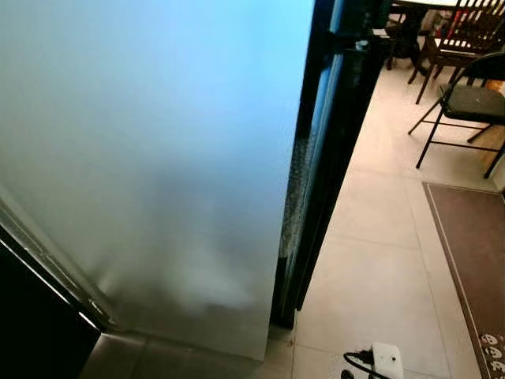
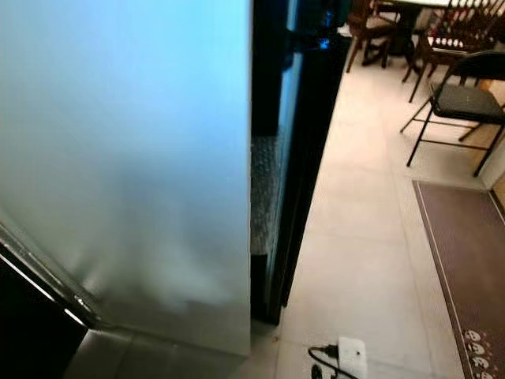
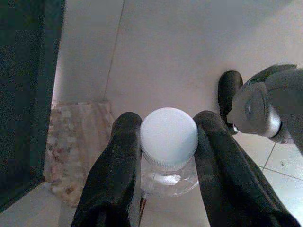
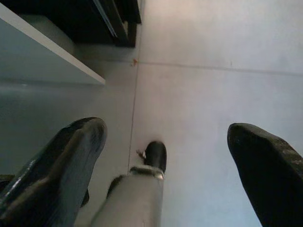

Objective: Restocking fridge

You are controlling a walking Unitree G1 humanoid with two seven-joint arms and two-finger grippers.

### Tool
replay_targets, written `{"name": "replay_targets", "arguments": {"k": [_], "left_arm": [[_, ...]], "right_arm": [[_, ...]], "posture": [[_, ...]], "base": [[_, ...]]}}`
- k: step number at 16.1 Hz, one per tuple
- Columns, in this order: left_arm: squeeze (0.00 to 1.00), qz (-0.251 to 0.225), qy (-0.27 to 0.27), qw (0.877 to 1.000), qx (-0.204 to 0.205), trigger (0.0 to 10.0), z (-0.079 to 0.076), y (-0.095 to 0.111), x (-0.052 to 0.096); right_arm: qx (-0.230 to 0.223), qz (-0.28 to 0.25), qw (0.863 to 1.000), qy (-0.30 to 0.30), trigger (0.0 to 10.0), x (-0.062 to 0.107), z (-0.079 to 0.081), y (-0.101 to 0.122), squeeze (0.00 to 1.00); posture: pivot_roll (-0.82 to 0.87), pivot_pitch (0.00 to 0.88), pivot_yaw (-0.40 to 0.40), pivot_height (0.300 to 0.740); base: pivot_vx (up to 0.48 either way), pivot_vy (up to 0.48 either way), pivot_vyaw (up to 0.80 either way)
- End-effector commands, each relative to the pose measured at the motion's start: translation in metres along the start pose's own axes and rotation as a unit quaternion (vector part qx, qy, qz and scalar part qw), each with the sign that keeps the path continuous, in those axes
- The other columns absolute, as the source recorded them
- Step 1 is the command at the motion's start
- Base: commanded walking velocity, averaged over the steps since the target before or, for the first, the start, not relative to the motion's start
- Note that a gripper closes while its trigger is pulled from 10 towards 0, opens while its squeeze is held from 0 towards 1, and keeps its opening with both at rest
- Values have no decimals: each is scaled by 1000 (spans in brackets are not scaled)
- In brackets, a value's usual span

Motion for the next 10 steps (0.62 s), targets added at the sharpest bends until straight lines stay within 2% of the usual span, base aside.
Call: {"name": "replay_targets", "arguments": {"k": [1, 5, 8, 9, 10], "left_arm": [[0, 6, -2, 1000, -1, 10000, -1, -2, 0], [0, 7, -2, 1000, 0, 10000, -2, -3, 0], [0, 9, 0, 1000, -3, 10000, -2, -4, 0], [0, 9, 0, 1000, -3, 10000, -2, -4, 0], [0, 8, 1, 1000, -5, 10000, -1, -4, 0]], "right_arm": [[-6, -11, 1000, -8, 10000, 0, -4, 4, 0], [-57, -72, 994, -52, 10000, 2, -9, 11, 0], [-54, -137, 988, -55, 10000, 6, -10, 22, 0], [-55, -143, 987, -55, 10000, 6, -10, 23, 0], [-17, -238, 969, -56, 10000, 15, -37, 80, 0]], "posture": [[58, 0, 1, 740], [61, 0, -2, 740], [36, 0, 0, 740], [36, 0, 0, 740], [27, 0, -1, 740]], "base": [[0, 0, 0], [0, 0, 0], [0, 0, 0], [0, 0, 0], [0, 0, 0]]}}
Point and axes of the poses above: a point about 5 cm out from each wrist's last joint towards the gripper, its own x axis pointing back from the gripper into the wrist, its own y axis along the axis of the wrist's last joint, z = x × y, the point moved 1 cm from there along -x, pointing out of the wrist towards the gripper, and after that the axes turned 1 degree about -x, right-handed, at the moved point
